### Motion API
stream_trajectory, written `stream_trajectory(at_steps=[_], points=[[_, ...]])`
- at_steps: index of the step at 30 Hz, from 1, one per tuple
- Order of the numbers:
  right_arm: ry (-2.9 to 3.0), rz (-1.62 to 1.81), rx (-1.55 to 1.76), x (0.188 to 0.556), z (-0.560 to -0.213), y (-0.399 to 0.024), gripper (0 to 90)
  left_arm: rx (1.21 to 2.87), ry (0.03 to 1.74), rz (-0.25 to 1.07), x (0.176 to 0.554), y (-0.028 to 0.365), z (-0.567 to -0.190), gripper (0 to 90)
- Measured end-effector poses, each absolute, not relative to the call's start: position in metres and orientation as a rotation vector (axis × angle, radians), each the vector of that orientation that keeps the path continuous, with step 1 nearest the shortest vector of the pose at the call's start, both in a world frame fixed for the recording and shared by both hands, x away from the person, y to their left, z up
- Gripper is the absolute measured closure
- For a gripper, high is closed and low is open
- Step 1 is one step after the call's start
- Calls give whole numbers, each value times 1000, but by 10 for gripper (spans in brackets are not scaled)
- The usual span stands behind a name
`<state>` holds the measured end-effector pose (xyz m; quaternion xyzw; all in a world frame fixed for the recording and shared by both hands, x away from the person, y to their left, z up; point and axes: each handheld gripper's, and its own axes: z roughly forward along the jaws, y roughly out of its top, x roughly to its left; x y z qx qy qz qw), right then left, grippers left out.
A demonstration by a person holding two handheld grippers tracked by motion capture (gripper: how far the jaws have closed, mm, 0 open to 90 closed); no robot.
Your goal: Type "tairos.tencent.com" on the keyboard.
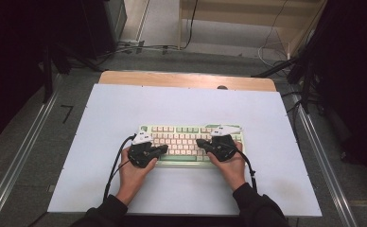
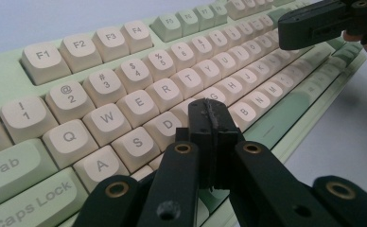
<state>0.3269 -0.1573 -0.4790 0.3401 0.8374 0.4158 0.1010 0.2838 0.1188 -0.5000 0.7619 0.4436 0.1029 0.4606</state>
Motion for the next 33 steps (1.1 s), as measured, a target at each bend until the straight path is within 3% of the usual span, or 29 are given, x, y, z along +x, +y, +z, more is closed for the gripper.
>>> stream_trajectory(at_steps=[33], points=[[2456, 1216, 1024, 338, -482, -149, 882, 1742, 1134, 292, 290, 138, -492, 900]])
